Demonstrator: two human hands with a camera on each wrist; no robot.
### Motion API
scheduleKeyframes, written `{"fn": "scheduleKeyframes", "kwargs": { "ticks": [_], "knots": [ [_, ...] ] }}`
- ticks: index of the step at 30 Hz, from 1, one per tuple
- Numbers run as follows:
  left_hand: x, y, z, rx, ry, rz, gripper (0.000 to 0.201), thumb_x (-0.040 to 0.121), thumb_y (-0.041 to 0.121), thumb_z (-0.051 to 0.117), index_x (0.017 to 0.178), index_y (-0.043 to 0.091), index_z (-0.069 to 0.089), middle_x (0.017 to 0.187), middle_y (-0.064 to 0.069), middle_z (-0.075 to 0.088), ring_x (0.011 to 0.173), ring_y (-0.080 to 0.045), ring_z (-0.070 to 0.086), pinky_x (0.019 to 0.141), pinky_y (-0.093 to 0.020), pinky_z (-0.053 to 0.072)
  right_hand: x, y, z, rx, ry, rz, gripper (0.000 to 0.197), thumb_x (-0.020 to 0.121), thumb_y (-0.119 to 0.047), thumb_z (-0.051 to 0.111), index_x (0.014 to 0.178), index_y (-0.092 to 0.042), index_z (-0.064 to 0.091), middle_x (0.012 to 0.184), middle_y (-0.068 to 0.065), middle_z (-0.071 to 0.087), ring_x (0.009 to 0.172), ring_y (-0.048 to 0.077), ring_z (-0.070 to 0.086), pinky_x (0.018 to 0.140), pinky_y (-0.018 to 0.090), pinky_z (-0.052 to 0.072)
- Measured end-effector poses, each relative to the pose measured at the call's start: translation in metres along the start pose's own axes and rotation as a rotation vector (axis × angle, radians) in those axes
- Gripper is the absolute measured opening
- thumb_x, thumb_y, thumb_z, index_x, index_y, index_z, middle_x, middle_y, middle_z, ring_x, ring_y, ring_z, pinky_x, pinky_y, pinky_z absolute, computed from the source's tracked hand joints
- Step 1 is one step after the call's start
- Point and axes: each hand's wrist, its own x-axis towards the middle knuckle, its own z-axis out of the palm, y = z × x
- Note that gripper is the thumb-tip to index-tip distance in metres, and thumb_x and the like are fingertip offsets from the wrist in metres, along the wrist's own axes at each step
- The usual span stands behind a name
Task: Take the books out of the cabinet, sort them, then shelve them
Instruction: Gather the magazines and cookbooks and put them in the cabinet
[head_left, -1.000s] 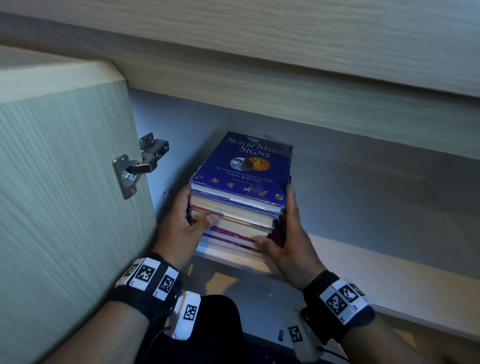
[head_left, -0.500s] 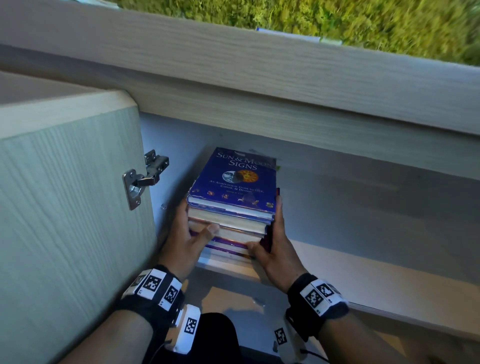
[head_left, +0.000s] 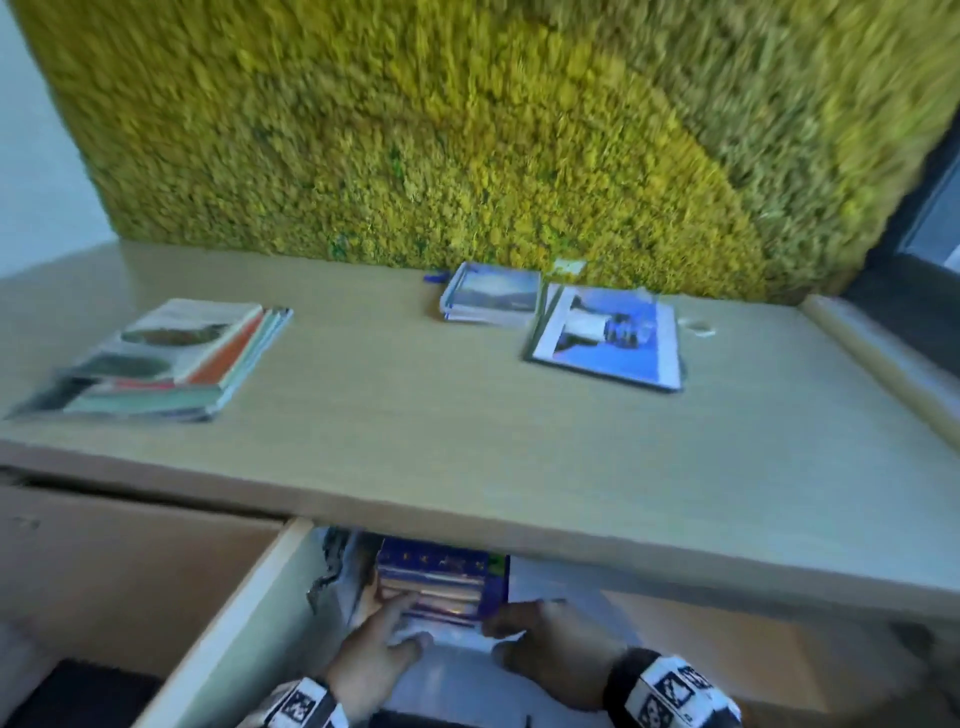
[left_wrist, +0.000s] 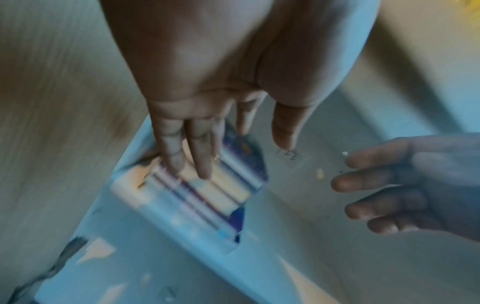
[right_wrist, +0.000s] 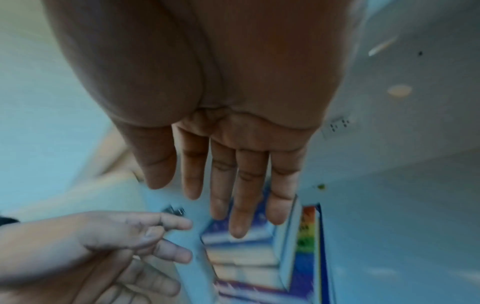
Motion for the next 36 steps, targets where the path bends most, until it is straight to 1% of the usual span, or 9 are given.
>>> {"fn": "scheduleKeyframes", "kwargs": {
  "ticks": [2,5,12,15,20,23,26,31,36],
  "knots": [
    [-0.043,0.063,-0.025,0.025,-0.084,0.017,0.045,0.068,0.056,0.065,0.113,0.049,0.069,0.121,0.004,0.070,0.114,-0.015,0.068,0.104,-0.032,0.051,-0.032,-0.031,-0.040,-0.002,0.011,-0.045,0.018,0.097,-0.036,0.056,0.084,-0.049,0.058,0.084,-0.037,0.066,0.101,0.005,0.065,0.091,0.024,0.049],
    [-0.089,0.156,-0.060,-0.018,-0.108,0.070,0.049,0.072,0.054,0.063,0.117,0.033,0.066,0.113,-0.001,0.074,0.114,-0.017,0.068,0.106,-0.037,0.051,-0.065,-0.064,-0.100,0.059,0.106,-0.084,0.015,0.095,-0.034,0.059,0.083,-0.043,0.061,0.084,-0.015,0.068,0.075,-0.003,0.058,0.080,0.024,0.051],
    [-0.086,0.275,-0.131,0.090,0.055,0.168,0.018,0.098,0.013,0.057,0.115,0.018,0.063,0.108,-0.005,0.068,0.093,-0.017,0.065,0.081,-0.016,0.053,-0.042,-0.103,-0.208,0.274,0.374,-0.081,0.014,0.099,-0.023,0.059,0.107,-0.026,0.070,0.097,0.000,0.076,0.091,0.017,0.073,0.073,0.025,0.052],
    [-0.055,0.306,-0.166,0.113,0.059,0.167,0.041,0.082,0.032,0.064,0.118,0.013,0.065,0.106,-0.006,0.067,0.093,-0.016,0.061,0.082,-0.025,0.048,-0.005,-0.112,-0.231,0.405,0.424,-0.062,0.015,0.100,-0.021,0.059,0.108,-0.025,0.070,0.103,0.001,0.077,0.091,0.016,0.075,0.074,0.033,0.053],
    [-0.004,0.272,-0.283,0.325,0.315,-0.049,0.042,0.096,0.036,0.063,0.131,0.013,0.060,0.129,-0.003,0.064,0.117,-0.020,0.062,0.085,-0.024,0.044,0.077,-0.151,-0.219,0.453,0.316,-0.086,0.013,0.101,-0.018,0.059,0.108,-0.021,0.070,0.102,0.003,0.077,0.087,0.015,0.075,0.076,0.036,0.056],
    [0.013,0.226,-0.363,0.474,0.535,-0.241,0.036,0.090,0.045,0.056,0.108,0.015,0.066,0.123,-0.018,0.069,0.111,-0.035,0.066,0.083,-0.032,0.050,0.139,-0.179,-0.194,0.423,0.177,-0.083,0.019,0.100,-0.013,0.055,0.113,-0.019,0.067,0.098,-0.002,0.077,0.085,0.011,0.075,0.072,0.032,0.055],
    [0.030,0.170,-0.428,0.482,0.719,-0.443,0.052,0.079,0.050,0.061,0.119,0.016,0.059,0.121,-0.021,0.063,0.106,-0.039,0.063,0.091,-0.037,0.054,0.196,-0.210,-0.167,0.400,0.040,-0.112,0.030,0.095,-0.019,0.057,0.125,-0.021,0.062,0.097,-0.009,0.074,0.087,0.009,0.071,0.076,0.029,0.056],
    [0.064,0.103,-0.467,0.444,0.575,-0.552,0.067,0.048,0.060,0.074,0.100,0.019,0.061,0.096,-0.008,0.070,0.082,-0.030,0.067,0.076,-0.036,0.059,0.252,-0.252,-0.142,0.267,0.002,-0.081,0.069,0.092,-0.041,0.062,0.154,-0.024,0.038,0.149,0.001,0.052,0.128,0.020,0.059,0.105,0.036,0.050],
    [0.050,0.134,-0.446,0.221,0.572,-0.445,0.044,0.081,0.052,0.069,0.066,0.011,0.063,0.054,-0.004,0.064,0.055,-0.024,0.064,0.059,-0.027,0.046,0.276,-0.271,-0.133,0.367,0.072,-0.052,0.065,0.085,-0.044,0.060,0.143,-0.021,0.043,0.126,0.002,0.068,0.109,0.023,0.068,0.096,0.040,0.055]
  ]
}}
